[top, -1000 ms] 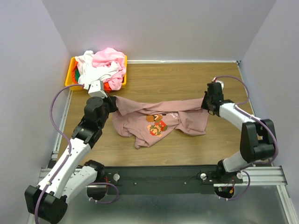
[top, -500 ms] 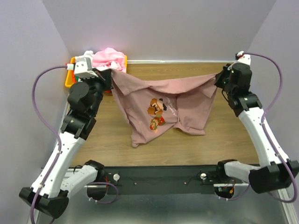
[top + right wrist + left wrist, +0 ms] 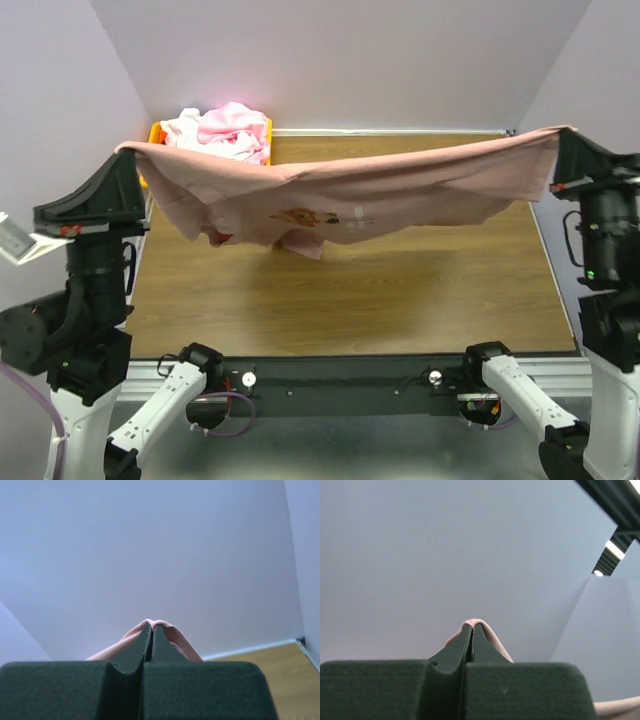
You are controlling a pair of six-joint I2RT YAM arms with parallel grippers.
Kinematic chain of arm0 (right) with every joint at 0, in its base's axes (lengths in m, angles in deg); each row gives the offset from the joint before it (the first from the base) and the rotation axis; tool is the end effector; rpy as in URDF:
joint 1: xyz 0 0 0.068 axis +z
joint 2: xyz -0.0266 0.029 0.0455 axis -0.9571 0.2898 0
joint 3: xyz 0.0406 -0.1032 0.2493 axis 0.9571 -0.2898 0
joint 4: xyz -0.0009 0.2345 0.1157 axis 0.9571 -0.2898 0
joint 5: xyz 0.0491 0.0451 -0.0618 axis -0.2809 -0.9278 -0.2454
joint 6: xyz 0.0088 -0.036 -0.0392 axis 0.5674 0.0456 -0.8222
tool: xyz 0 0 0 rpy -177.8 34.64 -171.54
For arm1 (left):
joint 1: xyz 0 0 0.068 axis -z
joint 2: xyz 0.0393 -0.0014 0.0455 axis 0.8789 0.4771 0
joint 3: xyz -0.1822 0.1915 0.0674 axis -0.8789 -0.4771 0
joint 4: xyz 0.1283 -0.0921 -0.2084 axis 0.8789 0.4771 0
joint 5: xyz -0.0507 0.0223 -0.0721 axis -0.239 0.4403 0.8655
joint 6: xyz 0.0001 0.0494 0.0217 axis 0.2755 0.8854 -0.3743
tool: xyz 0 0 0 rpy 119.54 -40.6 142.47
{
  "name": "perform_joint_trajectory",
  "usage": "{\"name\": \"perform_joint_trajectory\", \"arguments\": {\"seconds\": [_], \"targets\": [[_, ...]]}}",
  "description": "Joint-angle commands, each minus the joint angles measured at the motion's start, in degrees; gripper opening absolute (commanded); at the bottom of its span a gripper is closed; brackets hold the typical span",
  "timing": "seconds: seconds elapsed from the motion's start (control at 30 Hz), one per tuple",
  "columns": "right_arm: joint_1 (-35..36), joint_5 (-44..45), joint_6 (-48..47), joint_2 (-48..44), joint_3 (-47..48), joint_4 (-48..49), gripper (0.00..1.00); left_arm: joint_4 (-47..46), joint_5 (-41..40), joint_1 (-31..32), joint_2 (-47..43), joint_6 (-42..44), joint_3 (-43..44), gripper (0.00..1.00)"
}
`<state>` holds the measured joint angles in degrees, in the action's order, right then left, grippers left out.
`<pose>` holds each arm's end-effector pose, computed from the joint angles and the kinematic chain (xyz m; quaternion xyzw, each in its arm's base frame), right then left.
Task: Fold and stack the t-shirts
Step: Flatten the tshirt out
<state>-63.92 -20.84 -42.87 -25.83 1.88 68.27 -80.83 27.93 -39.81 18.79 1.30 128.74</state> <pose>0.0801 0.0060 0.5442 0.1251 0.5613 0.1410 0.8058 0.0307 -0.0032 0.5353 -0.1136 0.4116 -0.2980 0.8537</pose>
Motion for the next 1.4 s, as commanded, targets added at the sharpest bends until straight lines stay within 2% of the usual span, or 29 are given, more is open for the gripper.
{"name": "perform_joint_trajectory", "arguments": {"seconds": [0.0, 0.13, 0.3, 0.5, 0.67, 0.87, 1.13, 1.37], "targets": [[-0.53, -2.45, -0.84, -0.63, 3.82, -0.82, 0.01, -3.05, 0.43, -0.42, -0.8, 0.59, 2.05, 0.0], [-0.53, -1.41, -1.89, 2.09, 5.85, -0.65, 0.0, -7.1, 4.83, -0.42, 2.35, -0.37, 2.49, 0.0], [-0.53, 6.58, -4.44, 9.11, 2.61, 0.4, 0.0, -11.32, 10.98, -0.42, 15.15, -1.25, 4.24, 0.0], [-0.53, 14.41, -6.72, 17.64, -2.32, 5.15, 0.01, -13.17, 13.45, -0.42, 29.76, 0.24, 9.07, 0.0], [-0.45, 15.83, -7.43, 21.69, -0.31, 6.03, 0.01, -13.26, 16.26, -0.42, 35.76, 0.42, 13.21, 0.0], [-0.53, 13.46, -7.52, 19.59, 1.19, 6.12, 0.0, -14.58, 17.06, -0.42, 31.73, -0.11, 11.55, 0.0], [-0.53, 12.31, -8.13, 10.81, 0.05, 6.12, 0.0, -13.62, 16.35, -0.51, 17.93, 0.77, 6.45, 0.0], [-0.45, 11.44, -7.43, 4.74, 2.33, 5.85, 0.0, -8.35, 16.09, -0.42, 9.23, 2.61, 9.87, 0.0]]}}
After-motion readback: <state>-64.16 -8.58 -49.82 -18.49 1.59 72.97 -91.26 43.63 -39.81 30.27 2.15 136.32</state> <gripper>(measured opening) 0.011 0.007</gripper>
